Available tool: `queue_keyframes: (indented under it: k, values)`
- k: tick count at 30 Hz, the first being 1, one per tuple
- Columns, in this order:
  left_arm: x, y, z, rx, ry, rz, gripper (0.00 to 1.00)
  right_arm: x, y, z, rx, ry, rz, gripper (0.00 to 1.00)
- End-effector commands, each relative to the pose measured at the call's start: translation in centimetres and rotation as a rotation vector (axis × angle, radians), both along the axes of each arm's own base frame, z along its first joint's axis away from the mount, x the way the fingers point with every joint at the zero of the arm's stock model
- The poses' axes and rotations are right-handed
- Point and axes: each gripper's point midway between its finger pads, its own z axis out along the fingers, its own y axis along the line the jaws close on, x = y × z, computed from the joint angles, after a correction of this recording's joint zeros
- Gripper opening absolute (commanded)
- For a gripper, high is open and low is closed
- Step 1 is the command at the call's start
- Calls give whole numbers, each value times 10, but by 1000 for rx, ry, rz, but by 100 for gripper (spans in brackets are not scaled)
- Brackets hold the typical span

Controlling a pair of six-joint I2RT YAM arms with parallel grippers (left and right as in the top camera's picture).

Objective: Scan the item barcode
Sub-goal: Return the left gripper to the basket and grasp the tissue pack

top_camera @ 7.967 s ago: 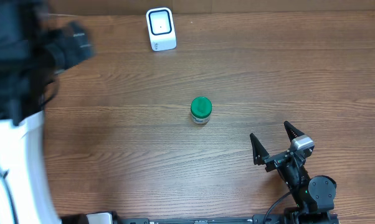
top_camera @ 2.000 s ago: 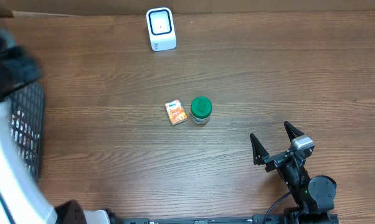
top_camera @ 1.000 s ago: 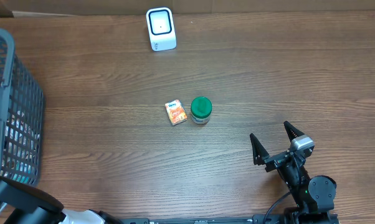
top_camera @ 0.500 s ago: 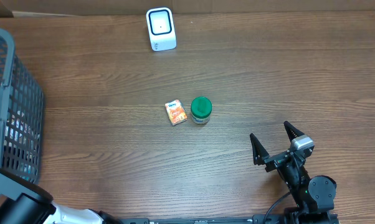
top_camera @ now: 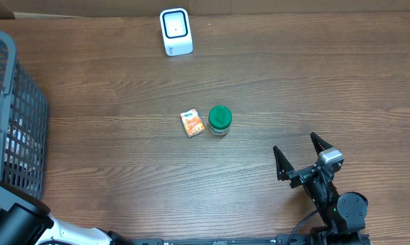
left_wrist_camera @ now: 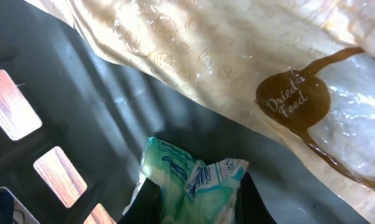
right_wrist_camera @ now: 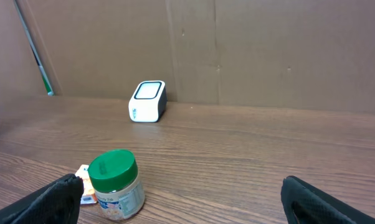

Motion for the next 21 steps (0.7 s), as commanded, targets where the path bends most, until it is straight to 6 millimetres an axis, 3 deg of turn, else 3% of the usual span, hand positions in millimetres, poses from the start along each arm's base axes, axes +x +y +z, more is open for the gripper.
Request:
queue_keyframes:
  k: [1,7,14,18,21]
  values:
    - [2,-2,-4,-54,6,-2,4,0,1,-2,3,-3,2,100]
    - [23,20,55,-13,-50,-4,4,0,1,-2,3,-3,2,100]
    - [78,27,175,78,-384,-37,4,0,1,-2,3,-3,2,100]
    - [100,15,255,188,-588,-109,4,0,1,-2,3,-3,2,100]
    - [115,-16,314,252,-755,-203,4,0,1,-2,3,-3,2,100]
